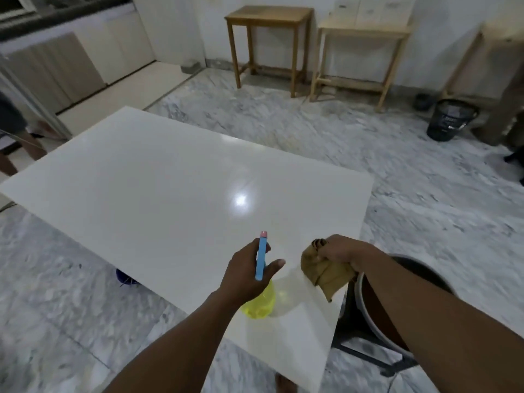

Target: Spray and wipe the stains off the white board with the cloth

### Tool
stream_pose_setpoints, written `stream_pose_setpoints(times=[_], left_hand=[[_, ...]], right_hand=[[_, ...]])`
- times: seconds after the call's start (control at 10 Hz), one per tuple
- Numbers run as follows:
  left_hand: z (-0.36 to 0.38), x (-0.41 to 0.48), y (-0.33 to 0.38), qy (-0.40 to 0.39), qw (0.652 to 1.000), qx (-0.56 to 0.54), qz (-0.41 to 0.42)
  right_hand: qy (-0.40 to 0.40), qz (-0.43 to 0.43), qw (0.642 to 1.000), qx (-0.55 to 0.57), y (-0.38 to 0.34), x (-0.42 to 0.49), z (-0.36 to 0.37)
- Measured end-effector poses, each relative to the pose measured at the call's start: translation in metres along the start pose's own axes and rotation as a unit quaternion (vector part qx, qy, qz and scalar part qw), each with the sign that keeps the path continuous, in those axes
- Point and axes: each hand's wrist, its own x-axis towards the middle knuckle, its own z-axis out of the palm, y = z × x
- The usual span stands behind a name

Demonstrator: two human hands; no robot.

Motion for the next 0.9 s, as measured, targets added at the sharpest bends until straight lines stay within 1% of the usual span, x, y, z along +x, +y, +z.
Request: stream_pose_setpoints(times=[0.1,0.2,0.3,0.4,0.5,0.6,0.7,0.8,0.9], left_hand=[[0.001,0.010,-0.005,0.014,1.000,0.015,0.016],[0.004,0.017,-0.013,0.029,0.999,0.012,0.026],[0.009,0.022,-0.023,0.037,0.998,0.014,0.047],[0.013,0.020,-0.037,0.012,0.997,0.023,0.067],[0.008,0.018,-0.047,-0.005,0.997,0.002,0.074],[0.004,0.018,-0.054,-0.041,0.996,0.001,0.084],[-0.005,0.025,-0.064,-0.150,0.986,-0.013,0.068],[-0.018,0.033,-0.072,-0.273,0.960,0.027,0.063],[-0.043,0.063,-0.068,-0.360,0.910,0.192,0.076]], right_hand=[[0.051,-0.053,0.996,-0.050,-0.006,0.004,0.013],[0.130,-0.091,0.974,-0.161,0.005,0.005,0.054],[0.172,-0.088,0.966,-0.175,0.032,0.006,0.122],[0.150,-0.049,0.973,-0.171,0.053,-0.003,0.192],[0.170,-0.032,0.971,-0.167,0.056,-0.018,0.238],[0.201,-0.022,0.966,-0.164,0.052,-0.021,0.249],[0.202,-0.012,0.970,-0.137,0.048,-0.020,0.244],[0.151,0.008,0.980,-0.127,0.044,-0.014,0.227],[0.068,0.020,0.984,-0.161,0.037,-0.006,0.197]])
